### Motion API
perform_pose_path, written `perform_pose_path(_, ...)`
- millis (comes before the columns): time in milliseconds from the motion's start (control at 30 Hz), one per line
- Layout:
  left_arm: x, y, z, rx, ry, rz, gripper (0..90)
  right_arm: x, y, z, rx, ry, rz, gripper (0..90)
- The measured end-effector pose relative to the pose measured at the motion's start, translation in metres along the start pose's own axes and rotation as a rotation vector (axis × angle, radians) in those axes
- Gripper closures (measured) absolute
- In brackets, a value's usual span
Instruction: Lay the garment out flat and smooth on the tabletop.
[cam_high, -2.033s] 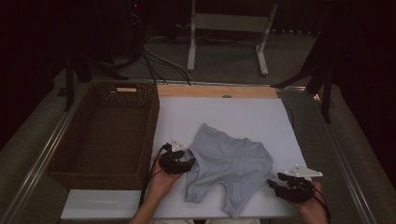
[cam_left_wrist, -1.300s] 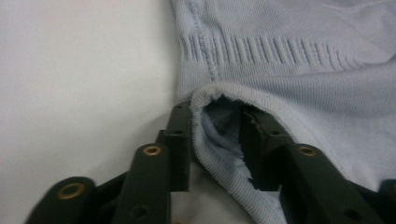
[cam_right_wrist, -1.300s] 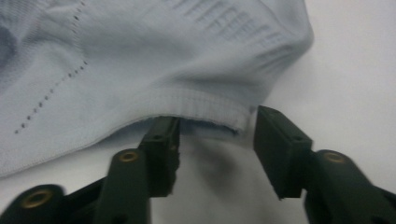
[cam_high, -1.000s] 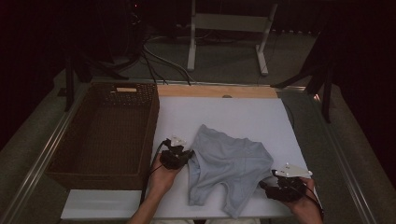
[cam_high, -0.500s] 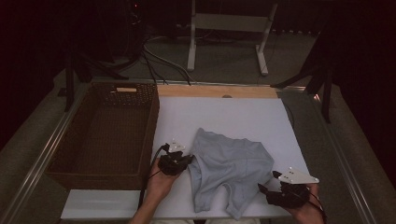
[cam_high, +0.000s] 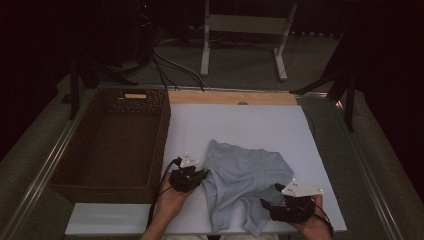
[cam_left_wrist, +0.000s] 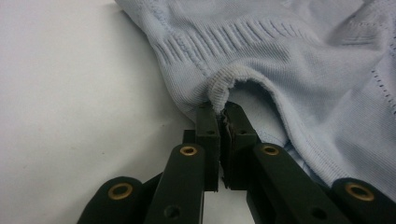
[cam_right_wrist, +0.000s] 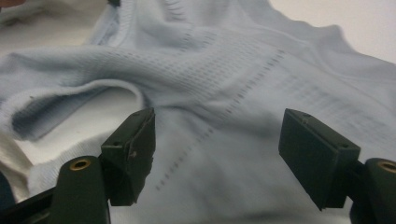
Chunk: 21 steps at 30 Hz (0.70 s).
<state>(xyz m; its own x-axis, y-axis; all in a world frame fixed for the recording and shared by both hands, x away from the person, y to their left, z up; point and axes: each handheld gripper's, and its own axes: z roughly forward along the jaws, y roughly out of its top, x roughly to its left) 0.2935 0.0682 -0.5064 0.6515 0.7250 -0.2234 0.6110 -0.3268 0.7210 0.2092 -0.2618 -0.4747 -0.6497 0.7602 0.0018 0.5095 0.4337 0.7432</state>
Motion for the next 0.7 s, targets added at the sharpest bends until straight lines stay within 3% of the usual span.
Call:
perform_pose_path(333,-0.005,-0.001,-0.003,-0.001,-0.018,0.011,88.3,0.022,0.011,0.02,0.022,0.064,-0.044,28.2)
perform_pose_path(700,-0.011,-0.004,-0.002,0.009,-0.035,0.025,88.3,0.032,0.015,0.043,0.073,0.073,-0.077,34.8)
